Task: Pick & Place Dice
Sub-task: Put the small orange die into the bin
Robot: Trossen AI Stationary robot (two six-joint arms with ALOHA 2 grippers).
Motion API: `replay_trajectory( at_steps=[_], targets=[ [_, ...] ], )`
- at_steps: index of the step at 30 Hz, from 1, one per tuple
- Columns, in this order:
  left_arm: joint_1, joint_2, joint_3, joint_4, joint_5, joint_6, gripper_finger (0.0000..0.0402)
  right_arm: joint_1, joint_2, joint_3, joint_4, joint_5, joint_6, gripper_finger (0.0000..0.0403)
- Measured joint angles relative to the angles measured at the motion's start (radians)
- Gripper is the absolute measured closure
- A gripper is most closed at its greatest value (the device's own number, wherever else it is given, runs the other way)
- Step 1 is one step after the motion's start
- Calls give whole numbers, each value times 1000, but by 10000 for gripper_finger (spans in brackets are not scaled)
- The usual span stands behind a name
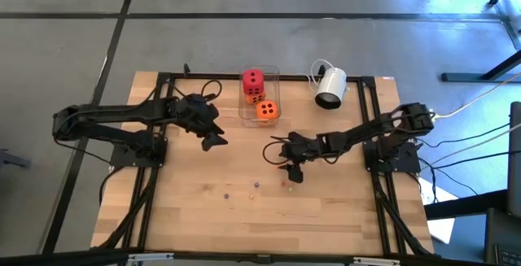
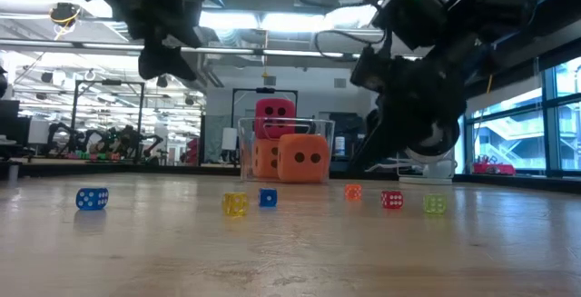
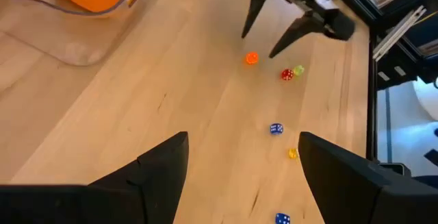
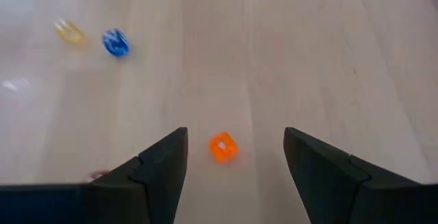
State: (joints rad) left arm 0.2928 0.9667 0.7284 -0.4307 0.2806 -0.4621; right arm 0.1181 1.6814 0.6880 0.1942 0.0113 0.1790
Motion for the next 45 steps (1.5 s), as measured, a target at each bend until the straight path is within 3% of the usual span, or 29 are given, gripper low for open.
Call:
replay_trajectory(
  at_steps=[14,31,40,45],
  targets=[
    [0,0,0,4,-22,2,132,9,93,1,47,-30,-71,176],
    [0,0,0,2,-26,-15,130,21,99,10,42,3,-119,346],
    [-22,0,0,-20,-26,-102,130,-15,-36,90,-173,91,-157,323],
    [-68,0,0,-98,-18,-104,132,-64,-172,155,-176,117,-179,340]
  ],
)
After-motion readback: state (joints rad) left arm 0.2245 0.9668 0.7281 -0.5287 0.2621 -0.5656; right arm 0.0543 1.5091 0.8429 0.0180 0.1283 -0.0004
